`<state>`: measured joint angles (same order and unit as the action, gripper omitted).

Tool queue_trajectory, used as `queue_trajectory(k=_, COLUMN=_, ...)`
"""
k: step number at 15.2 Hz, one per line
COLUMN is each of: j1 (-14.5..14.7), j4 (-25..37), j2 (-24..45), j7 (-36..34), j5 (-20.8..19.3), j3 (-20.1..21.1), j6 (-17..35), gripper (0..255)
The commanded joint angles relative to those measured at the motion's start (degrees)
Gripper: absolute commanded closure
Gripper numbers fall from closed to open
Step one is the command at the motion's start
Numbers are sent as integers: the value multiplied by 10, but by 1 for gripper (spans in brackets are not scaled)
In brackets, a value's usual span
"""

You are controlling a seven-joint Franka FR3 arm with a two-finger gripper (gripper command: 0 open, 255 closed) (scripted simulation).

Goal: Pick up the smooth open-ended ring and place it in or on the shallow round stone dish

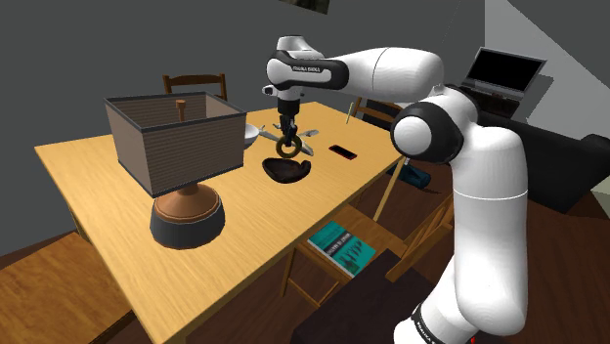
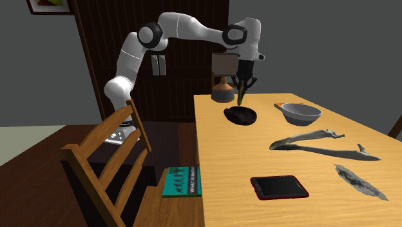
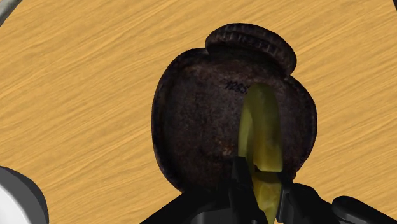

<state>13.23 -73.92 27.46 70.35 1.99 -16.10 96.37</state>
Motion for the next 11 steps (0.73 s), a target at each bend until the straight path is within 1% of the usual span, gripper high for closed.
queue_trajectory(k=1, j1=0, j4=0, j2=0, j7=0, j5=0, j3=0, j6=0, gripper=0)
queue_trajectory(k=6, j1=0, j4=0, j2=0, j7=0, j5=0, j3=0, j6=0, gripper=0)
queue_trajectory(k=10, j1=-8, j4=109, j2=23, j7=1, j5=5, j3=1, j6=-86, gripper=0)
queue_trajectory(k=11, j1=-8, j4=109, j2=23, j7=1, j5=5, j3=1, j6=-86, gripper=0)
